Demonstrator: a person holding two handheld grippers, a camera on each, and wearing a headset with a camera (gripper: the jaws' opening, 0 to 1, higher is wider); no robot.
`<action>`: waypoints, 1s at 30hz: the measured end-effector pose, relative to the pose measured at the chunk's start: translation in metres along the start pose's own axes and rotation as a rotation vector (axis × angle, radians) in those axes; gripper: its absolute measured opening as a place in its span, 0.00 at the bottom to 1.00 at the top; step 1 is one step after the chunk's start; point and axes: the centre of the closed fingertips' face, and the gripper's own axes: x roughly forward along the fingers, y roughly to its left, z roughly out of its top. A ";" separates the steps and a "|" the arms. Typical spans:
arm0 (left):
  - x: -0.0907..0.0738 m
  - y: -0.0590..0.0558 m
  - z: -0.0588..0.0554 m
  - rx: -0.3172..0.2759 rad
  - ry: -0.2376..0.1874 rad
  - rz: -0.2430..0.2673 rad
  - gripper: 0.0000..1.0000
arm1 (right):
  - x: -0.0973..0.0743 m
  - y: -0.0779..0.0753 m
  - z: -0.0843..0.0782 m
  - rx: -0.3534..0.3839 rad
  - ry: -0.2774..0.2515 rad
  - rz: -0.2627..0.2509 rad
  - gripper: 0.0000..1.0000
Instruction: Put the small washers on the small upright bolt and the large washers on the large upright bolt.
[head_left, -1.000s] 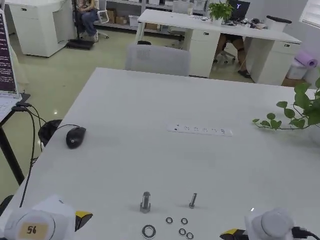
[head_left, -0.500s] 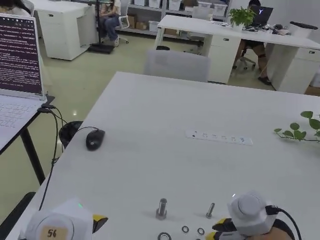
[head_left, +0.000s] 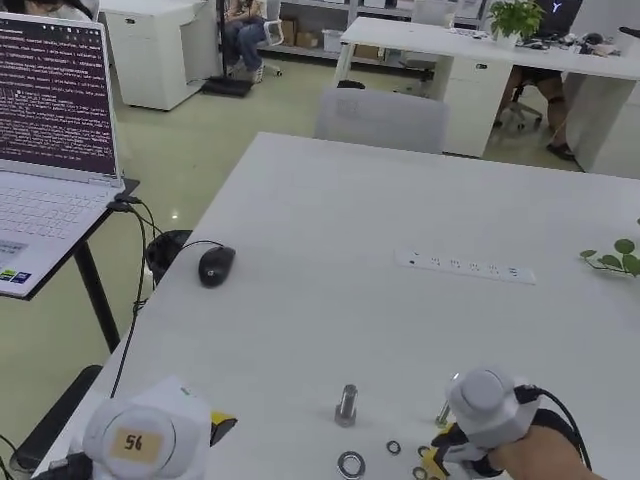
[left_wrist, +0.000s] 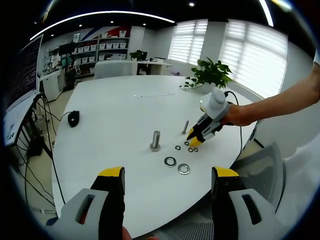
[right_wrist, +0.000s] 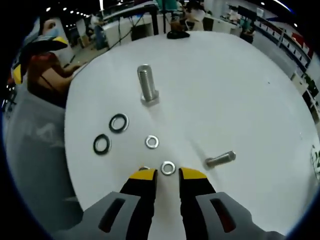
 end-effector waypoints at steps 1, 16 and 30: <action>0.000 0.000 0.000 -0.001 -0.001 0.001 0.70 | 0.000 0.000 0.000 -0.006 0.007 0.000 0.19; 0.003 -0.002 -0.003 -0.012 -0.003 0.005 0.70 | 0.003 0.006 -0.001 -0.129 0.096 0.027 0.17; -0.001 0.004 -0.003 -0.005 -0.003 0.022 0.70 | 0.000 0.005 -0.005 -0.029 0.047 0.000 0.14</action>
